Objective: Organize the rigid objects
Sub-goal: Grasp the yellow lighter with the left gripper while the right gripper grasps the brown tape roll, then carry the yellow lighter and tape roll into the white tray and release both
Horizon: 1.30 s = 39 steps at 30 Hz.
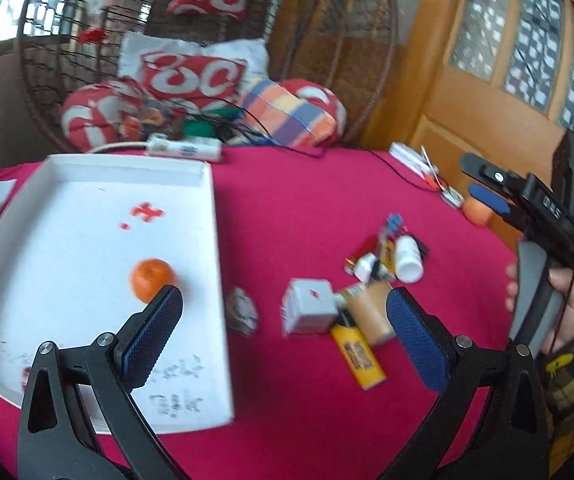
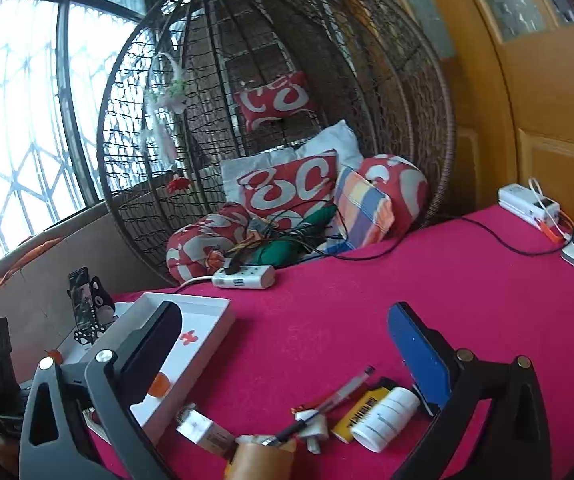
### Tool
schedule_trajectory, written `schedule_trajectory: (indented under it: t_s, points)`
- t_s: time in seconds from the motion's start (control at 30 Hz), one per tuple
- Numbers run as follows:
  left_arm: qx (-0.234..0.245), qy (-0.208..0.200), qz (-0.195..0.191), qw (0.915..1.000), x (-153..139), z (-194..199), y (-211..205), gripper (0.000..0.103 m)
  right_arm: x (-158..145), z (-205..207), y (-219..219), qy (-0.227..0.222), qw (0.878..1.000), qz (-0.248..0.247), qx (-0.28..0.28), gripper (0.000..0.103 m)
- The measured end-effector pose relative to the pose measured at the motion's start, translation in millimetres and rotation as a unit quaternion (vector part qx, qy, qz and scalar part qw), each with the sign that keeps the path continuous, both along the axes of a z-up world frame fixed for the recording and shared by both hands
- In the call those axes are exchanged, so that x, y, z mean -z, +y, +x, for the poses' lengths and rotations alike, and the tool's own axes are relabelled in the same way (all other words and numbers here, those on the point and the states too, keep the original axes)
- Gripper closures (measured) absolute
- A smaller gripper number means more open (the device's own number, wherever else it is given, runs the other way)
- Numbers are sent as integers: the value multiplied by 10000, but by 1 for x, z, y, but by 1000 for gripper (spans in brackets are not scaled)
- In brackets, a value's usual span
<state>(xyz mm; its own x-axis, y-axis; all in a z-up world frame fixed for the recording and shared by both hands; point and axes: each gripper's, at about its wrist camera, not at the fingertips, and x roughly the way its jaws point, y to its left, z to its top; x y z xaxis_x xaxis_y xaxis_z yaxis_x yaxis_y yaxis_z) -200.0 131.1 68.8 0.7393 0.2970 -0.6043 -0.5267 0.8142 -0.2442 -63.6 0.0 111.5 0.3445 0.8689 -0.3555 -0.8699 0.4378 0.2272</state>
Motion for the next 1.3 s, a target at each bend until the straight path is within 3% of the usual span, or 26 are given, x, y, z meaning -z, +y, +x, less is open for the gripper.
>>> schedule_trajectory:
  t_s: [0.17, 0.23, 0.3, 0.43, 0.5, 0.53, 0.6, 0.73, 0.8, 0.83, 1.03, 1.2, 1.3]
  points:
    - [885, 603, -202, 9940, 29, 36, -34, 0, 37, 18, -21, 334, 9979, -531, 178, 0]
    - [1007, 817, -259, 9912, 38, 47, -41, 1, 51, 21, -27, 528, 9961, -693, 106, 0]
    - [1058, 977, -345, 9890, 45, 56, -42, 9, 60, 23, -34, 640, 9950, -759, 75, 0]
    - [1103, 1223, -370, 9856, 57, 71, -42, 15, 69, 24, -39, 832, 9933, -795, -62, 0]
    - [1074, 1376, -317, 9841, 62, 78, -41, 29, 68, 22, -37, 867, 9929, -795, -189, 0]
    - [1027, 1417, -255, 9842, 65, 80, -40, 31, 68, 20, -36, 864, 9926, -804, -272, 0]
    - [964, 1455, -69, 9846, 65, 78, -41, 47, 69, 14, -32, 920, 9906, -876, -511, 0]
    - [858, 1435, -54, 9859, 65, 71, -33, 64, 79, -8, -16, 945, 9820, -1222, -1089, 0]
    - [785, 1487, 74, 9857, 66, 65, -32, 86, 85, -20, -6, 904, 9772, -1381, -1337, 0]
    - [790, 1467, 59, 9860, 66, 62, -30, 87, 86, -24, -1, 917, 9748, -1435, -1439, 0]
    - [800, 1418, 32, 9867, 67, 56, -30, 90, 94, -45, 29, 794, 9651, -1807, -1720, 10]
    - [758, 1365, 48, 9877, 68, 53, -30, 91, 113, -41, 46, 823, 9590, -2223, -1552, 44]
    - [727, 1348, 84, 9882, 67, 48, -32, 91, 110, -39, 39, 823, 9585, -2207, -1606, 50]
